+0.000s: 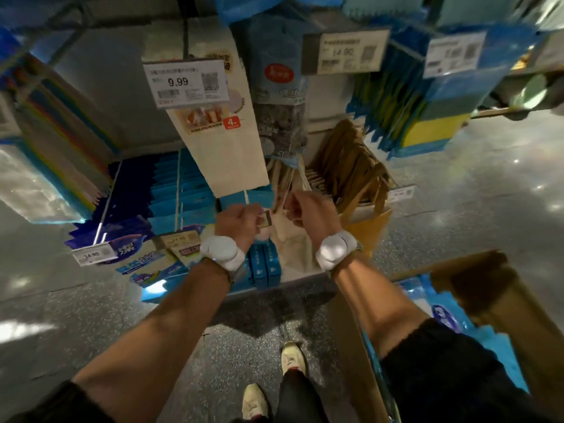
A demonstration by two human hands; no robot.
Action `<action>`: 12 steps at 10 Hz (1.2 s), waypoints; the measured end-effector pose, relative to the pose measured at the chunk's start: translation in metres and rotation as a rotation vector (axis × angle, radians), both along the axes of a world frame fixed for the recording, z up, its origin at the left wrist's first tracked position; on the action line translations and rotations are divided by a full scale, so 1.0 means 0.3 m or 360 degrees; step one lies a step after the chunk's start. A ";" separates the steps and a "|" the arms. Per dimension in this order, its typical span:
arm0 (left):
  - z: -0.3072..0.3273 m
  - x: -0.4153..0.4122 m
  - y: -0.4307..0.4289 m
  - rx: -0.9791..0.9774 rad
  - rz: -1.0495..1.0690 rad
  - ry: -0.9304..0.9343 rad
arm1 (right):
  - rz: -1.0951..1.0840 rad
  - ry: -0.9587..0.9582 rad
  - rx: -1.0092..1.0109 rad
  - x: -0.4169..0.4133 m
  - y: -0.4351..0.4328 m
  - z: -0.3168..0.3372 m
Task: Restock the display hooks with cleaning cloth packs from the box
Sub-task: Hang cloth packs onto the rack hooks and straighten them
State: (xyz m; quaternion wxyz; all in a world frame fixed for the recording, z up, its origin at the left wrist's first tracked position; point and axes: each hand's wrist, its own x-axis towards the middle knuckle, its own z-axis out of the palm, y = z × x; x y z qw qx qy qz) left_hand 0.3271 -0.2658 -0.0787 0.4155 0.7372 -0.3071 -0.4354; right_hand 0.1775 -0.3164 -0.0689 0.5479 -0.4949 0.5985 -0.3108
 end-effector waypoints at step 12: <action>-0.495 -1.392 0.322 0.0566 -0.1900 -0.0624 | -0.1690 -0.0193 0.0978 -1.422 0.970 -0.684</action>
